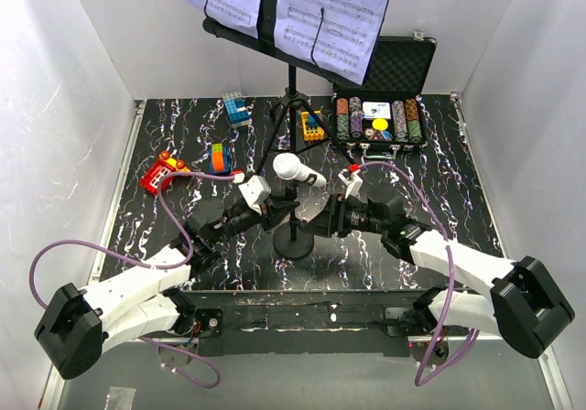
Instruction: Pack up the instrument practice props
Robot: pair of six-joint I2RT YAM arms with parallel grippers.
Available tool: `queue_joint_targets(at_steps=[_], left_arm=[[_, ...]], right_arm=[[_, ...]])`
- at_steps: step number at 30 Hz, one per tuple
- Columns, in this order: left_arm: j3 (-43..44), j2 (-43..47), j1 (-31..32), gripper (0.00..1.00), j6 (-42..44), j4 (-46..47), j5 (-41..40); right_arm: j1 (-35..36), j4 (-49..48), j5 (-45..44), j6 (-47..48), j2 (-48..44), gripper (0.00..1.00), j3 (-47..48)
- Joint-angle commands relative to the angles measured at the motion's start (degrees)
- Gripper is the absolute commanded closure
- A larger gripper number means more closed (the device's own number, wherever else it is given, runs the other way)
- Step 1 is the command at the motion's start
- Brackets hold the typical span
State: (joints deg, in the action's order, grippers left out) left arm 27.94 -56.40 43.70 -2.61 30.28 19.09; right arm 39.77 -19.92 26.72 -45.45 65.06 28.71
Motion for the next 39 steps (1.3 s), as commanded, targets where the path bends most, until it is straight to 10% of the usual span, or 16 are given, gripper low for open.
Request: queue_joint_targets(at_steps=[1,24,31,39], left_arm=[[-0.70,2.26,-0.02,1.00,-1.61,-0.92,-0.46],[0.53,2.35,0.07,1.00,-2.93,-4.97,-4.50],[0.71,1.82,0.07,1.00,-3.01,-5.59,-4.15],[2.55,0.51,0.16,1.00,-3.01,-9.10,-6.08]], right_arm=[[-0.13,-6.79,0.62,-1.13,1.12,0.38,1.88],[2.15,-12.51,-3.87,-0.69,7.10,0.56,3.11],[2.86,-13.74,-3.34,1.06,8.24,0.99,4.07],[9.61,-5.23,-16.67,19.05,2.89,0.99,5.13]])
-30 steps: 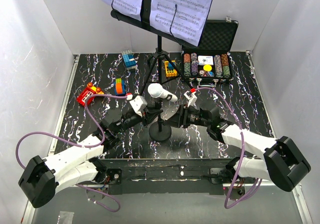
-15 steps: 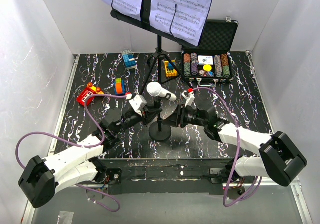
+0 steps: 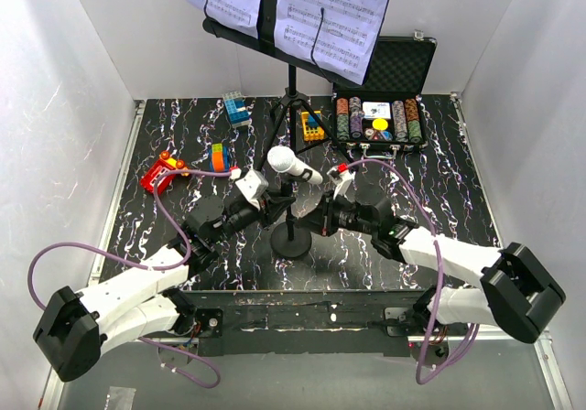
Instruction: Pack up the instrument practice props
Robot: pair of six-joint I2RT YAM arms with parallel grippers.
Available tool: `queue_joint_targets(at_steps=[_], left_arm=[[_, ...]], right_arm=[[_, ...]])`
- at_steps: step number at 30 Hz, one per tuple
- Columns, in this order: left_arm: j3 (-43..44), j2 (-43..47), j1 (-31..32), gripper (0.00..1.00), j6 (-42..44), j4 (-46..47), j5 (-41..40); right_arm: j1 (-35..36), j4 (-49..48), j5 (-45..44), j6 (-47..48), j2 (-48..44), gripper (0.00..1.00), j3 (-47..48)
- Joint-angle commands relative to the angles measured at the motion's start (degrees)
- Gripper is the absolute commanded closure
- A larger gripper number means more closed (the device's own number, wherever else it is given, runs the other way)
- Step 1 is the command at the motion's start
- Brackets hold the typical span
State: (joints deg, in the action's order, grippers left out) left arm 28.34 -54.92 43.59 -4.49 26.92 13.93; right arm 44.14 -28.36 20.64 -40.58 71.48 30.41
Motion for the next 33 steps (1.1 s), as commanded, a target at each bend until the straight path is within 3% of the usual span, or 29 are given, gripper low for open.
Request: queue_joint_targets(at_steps=[1,4,10,14,21,24,29,33], left_arm=[[2.42,-1.24,0.35,1.00,-1.05,-6.08,-1.19],[2.69,-1.77,0.53,1.00,-0.96,-6.53,-1.80],[2.51,-2.21,1.05,1.00,-1.05,-7.14,-2.33],[2.60,-2.74,1.58,1.00,-0.96,-7.49,-2.68],[2.25,-2.83,2.20,1.00,-0.87,-7.93,-3.56],[1.98,-2.74,2.29,1.00,-0.35,-8.72,-3.56],[1.55,-3.18,2.20,1.00,-0.25,-8.90,-3.56],[1.98,-4.14,2.20,1.00,-0.43,-9.69,-2.77]], right_arm=[[7.08,4.09,-14.45,18.21,-4.41,0.99,3.42],[10.78,5.94,-23.86,27.11,-5.30,0.99,3.51],[15.00,6.83,-34.25,37.74,-5.92,0.99,3.77],[20.97,4.73,-45.75,51.53,-4.34,0.99,4.30],[29.06,-6.87,-59.04,71.76,-0.12,0.99,1.76],[32.57,-7.14,-61.85,77.99,1.37,0.99,1.67],[39.43,-22.51,-69.15,94.34,9.27,0.99,-0.88],[41.37,-30.52,-71.80,97.71,13.51,0.99,-1.50]])
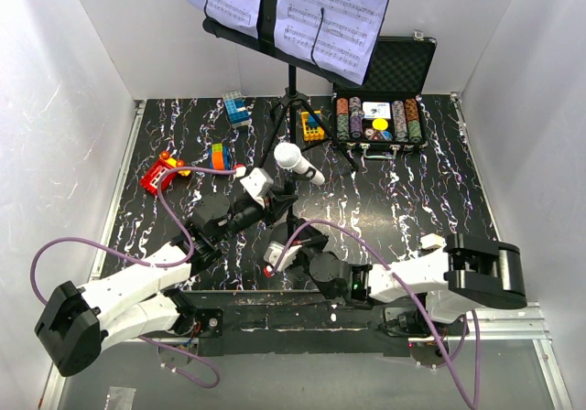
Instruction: Pack up the instrument practice props
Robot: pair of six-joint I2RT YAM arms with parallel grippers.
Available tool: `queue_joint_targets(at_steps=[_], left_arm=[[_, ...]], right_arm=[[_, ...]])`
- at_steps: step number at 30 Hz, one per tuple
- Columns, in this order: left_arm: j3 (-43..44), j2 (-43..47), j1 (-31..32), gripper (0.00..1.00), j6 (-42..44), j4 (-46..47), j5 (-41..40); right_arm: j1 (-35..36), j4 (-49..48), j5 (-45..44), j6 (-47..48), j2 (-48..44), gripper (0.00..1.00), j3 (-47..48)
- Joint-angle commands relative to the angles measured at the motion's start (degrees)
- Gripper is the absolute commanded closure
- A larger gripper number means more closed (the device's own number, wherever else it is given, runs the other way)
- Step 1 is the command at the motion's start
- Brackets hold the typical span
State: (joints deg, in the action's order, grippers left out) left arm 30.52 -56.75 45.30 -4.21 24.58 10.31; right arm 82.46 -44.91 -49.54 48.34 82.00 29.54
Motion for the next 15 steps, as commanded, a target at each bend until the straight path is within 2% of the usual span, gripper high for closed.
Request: queue_joint_targets(at_steps=[1,7,10,12,13,15], left_arm=[[0.06,-2.40,0.58,1.00,-0.63,-7.70,1.03],[-0.03,-2.22,0.67,1.00,-0.19,-8.06,0.33],[-0.03,-2.49,0.58,1.00,-0.19,-7.88,-0.37],[-0.11,-2.49,0.58,1.00,-0.27,-7.62,-0.72],[-0.11,-2.49,0.58,1.00,-0.36,-7.62,-0.81],[-0.11,-2.49,0.58,1.00,-0.45,-7.44,-1.08]], right_arm=[[3.15,-13.20,-1.61,7.75,2.56,0.99,-0.45],[3.24,3.21,1.98,-5.59,-6.83,0.99,2.18],[3.06,15.60,4.44,-14.65,-11.23,0.46,5.26],[3.06,20.71,6.03,-19.66,-14.39,0.24,5.88],[3.06,22.39,6.12,-21.51,-15.54,0.19,5.97],[3.06,25.90,6.12,-25.47,-18.70,0.16,6.23]])
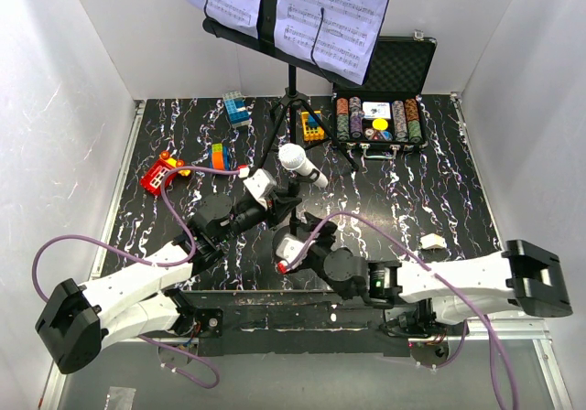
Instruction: Pack up the instrument practice props
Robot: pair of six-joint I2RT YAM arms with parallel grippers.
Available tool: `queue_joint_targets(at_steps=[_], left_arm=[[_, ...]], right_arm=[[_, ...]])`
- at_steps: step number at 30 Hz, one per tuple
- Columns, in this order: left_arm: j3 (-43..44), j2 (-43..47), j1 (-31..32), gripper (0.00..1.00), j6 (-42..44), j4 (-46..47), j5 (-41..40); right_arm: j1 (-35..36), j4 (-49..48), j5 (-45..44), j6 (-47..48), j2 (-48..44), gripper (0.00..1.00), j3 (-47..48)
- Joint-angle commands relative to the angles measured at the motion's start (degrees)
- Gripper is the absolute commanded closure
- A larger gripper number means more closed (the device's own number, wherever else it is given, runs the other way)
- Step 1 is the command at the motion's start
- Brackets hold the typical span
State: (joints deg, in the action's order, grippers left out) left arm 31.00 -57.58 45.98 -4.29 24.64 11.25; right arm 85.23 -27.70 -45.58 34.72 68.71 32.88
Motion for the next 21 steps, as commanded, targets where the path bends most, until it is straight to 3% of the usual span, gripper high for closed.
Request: queue_joint_targets(at_steps=[1,5,10,15,21], left_arm=[[-0.59,-1.57,-0.01,1.00,-0.36,-7.42,-2.19],[-0.42,-1.39,0.08,1.00,-0.54,-6.45,-2.28],[-0.77,-1.04,0.78,1.00,-0.63,-3.64,-2.28],[-0.68,-2.44,2.27,1.00,-0.63,-0.65,-2.02],[-0.07,-3.06,5.00,1.00,0.78,-0.21,-5.61]], right_arm=[[0.29,10.11,1.99,-13.52,-6.64,0.16,2.97],[-3.21,20.12,5.57,-28.52,-15.33,0.17,3.41],[-20.77,24.37,28.83,-56.30,-26.50,0.21,-0.44],[-34.24,21.82,49.93,-73.01,-24.25,0.20,-1.68],[-41.89,4.71,61.83,-93.14,-18.36,0.14,-8.87]])
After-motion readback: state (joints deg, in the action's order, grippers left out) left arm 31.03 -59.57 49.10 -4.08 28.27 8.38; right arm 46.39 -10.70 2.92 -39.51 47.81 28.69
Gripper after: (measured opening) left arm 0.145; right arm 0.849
